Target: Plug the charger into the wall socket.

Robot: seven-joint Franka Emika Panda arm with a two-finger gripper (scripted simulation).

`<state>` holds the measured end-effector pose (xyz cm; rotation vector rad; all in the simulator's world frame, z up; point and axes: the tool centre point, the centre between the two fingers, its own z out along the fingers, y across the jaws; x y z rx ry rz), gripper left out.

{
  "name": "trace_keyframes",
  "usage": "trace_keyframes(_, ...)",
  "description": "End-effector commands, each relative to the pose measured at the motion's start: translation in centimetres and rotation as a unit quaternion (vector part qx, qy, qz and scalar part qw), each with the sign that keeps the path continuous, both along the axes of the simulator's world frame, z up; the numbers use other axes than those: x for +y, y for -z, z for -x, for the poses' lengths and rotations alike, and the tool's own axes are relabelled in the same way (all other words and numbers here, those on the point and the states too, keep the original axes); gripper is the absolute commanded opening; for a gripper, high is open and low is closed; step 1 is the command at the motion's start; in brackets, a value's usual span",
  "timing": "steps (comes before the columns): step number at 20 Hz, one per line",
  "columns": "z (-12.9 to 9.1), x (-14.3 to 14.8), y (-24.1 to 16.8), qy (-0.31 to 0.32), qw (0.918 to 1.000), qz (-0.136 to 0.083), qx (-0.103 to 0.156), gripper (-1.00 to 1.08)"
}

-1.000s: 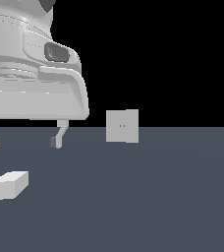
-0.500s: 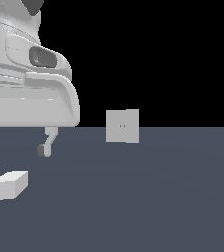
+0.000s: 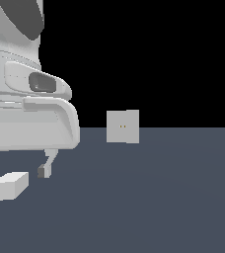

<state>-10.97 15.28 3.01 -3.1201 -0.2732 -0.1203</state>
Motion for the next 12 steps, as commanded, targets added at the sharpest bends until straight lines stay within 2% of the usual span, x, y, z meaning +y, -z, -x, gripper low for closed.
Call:
trace_keyframes(1,0.0,0.02,0.97,0.0,1.0,0.0,0.0,1.0)
trace_keyframes(7,-0.04,0.04,1.84,0.0,1.0,0.0,-0.001,1.0)
trace_keyframes(8,-0.04,0.04,1.84,0.0,1.0,0.0,-0.001,-1.0)
trace_keyframes(12,-0.04,0.04,1.84,0.0,1.0,0.0,-0.001,-1.0)
